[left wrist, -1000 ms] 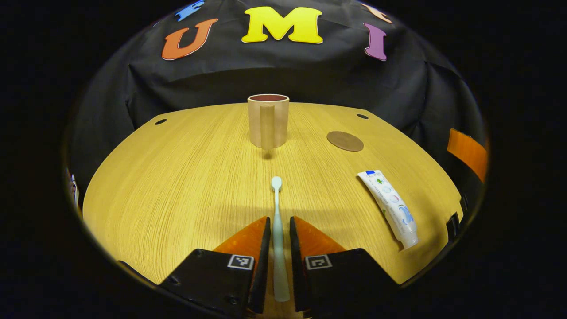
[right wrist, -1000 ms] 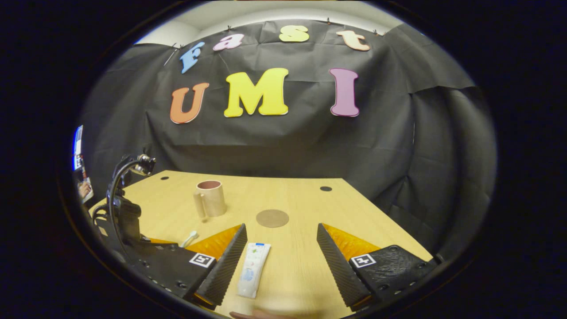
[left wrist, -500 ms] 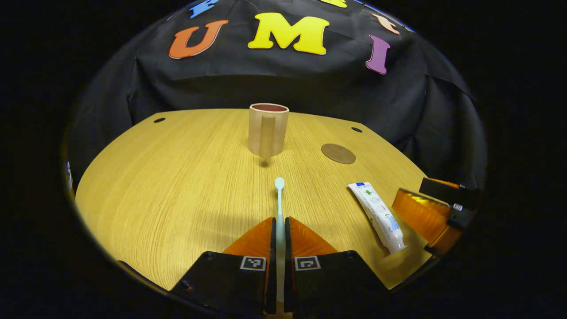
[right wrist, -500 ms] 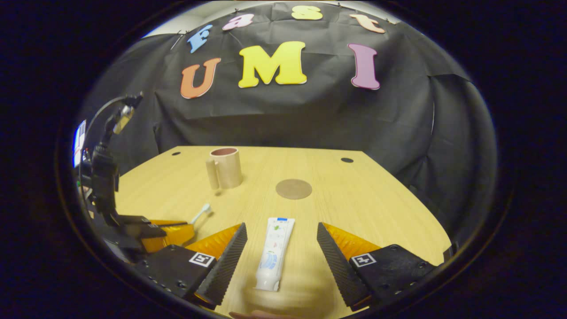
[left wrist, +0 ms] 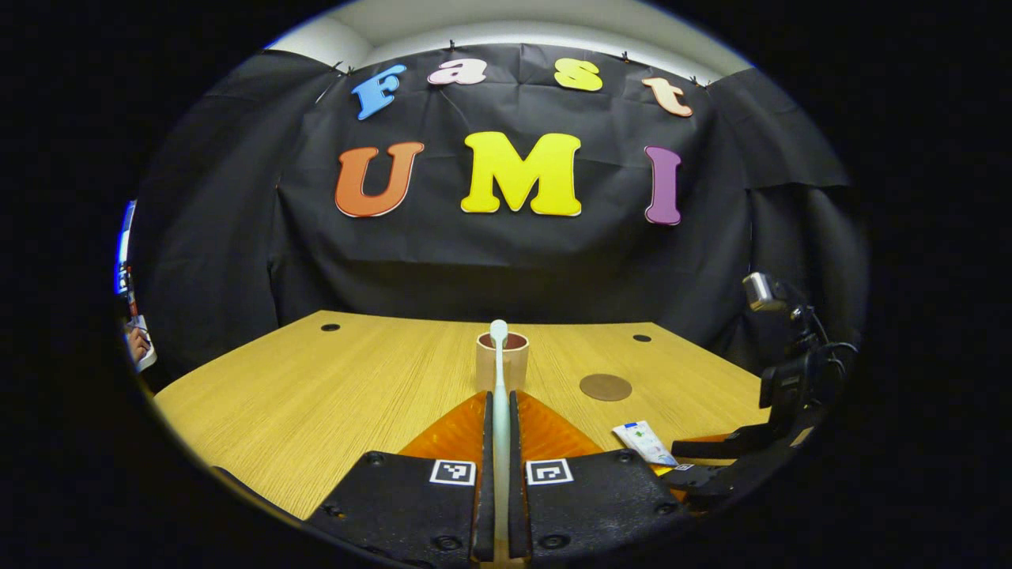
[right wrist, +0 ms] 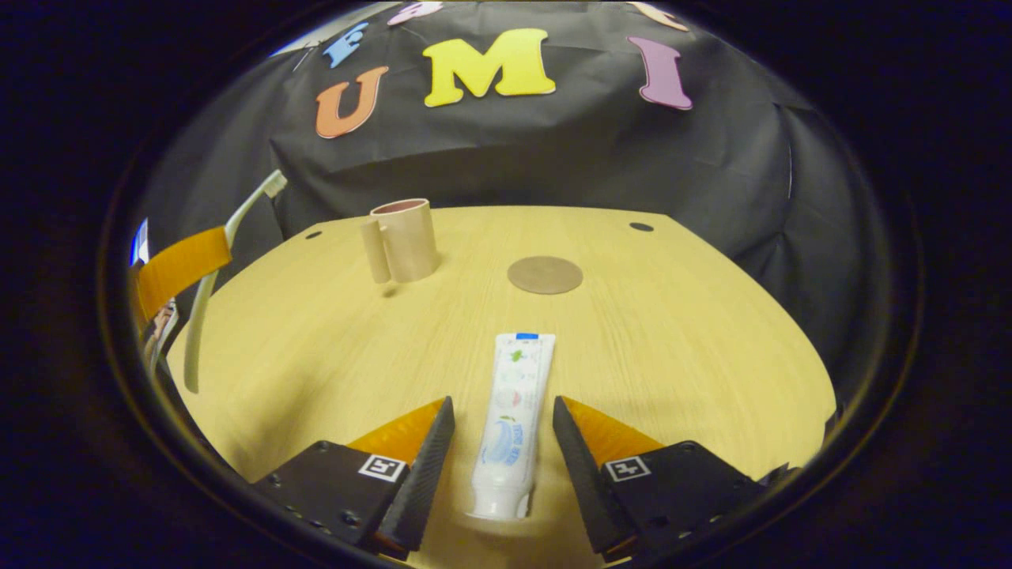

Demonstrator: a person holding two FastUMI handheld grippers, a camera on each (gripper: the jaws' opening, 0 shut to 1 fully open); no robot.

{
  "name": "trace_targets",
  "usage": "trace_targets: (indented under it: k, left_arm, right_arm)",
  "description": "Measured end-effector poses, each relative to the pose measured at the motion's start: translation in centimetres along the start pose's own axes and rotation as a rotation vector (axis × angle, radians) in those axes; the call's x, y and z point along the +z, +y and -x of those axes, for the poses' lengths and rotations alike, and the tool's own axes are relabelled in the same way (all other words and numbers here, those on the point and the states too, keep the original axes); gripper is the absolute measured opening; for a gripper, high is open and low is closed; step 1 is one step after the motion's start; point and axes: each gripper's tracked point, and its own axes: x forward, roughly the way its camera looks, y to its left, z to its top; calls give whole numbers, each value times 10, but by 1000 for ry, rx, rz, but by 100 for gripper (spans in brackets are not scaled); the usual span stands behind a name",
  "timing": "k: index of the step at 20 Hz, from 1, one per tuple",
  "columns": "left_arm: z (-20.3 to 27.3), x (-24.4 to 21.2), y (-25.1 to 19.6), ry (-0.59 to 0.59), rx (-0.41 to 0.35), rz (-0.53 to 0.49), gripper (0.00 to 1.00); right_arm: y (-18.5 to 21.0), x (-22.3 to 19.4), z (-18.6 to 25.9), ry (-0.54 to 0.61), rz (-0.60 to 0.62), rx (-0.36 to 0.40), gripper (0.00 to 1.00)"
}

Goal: Put the toothbrush and toothpaste on the desktop into the cup, then pick up the cup and place it on the coaster on the desktop.

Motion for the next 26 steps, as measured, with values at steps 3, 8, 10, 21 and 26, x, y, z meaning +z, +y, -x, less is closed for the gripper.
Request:
trace_targets:
  k: [3, 8, 10, 21, 26]
  left_arm:
    - [0, -1, -1, 0, -3, -9, 9]
    - [-4, -1, 6, 6, 15, -6, 9]
    - [-5, -3, 8, 8, 24, 2, 9]
    - [-7, -1, 6, 2, 44, 36, 9]
    - [-16, 24, 1, -13, 32, -9, 9]
  right_arm:
    - [-2, -1, -1, -7, 21, -10, 68]
    - [12, 1, 7, -1, -10, 86, 32]
    - [12, 15, 18, -59, 7, 99, 29]
    - [-15, 176, 153, -757, 21, 48, 29]
    - [-21, 164, 156, -731, 22, 36, 29]
